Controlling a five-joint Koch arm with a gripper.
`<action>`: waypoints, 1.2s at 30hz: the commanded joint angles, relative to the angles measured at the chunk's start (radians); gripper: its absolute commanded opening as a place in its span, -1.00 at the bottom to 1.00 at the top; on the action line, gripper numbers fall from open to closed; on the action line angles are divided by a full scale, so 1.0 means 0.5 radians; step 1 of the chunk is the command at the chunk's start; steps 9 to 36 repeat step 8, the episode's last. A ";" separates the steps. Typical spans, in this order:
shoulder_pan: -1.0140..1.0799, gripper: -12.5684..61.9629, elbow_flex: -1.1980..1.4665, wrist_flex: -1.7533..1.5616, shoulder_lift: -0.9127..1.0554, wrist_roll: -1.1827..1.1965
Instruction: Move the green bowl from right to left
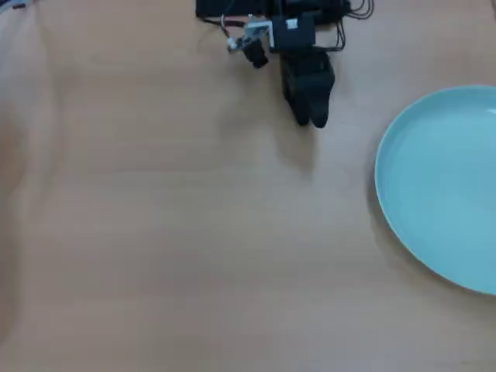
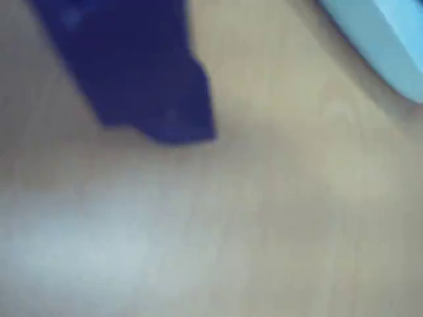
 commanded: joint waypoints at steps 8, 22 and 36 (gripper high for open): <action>0.071 0.50 0.276 -0.003 0.190 0.018; 0.071 0.50 0.276 -0.003 0.190 0.018; 0.071 0.50 0.276 -0.003 0.190 0.018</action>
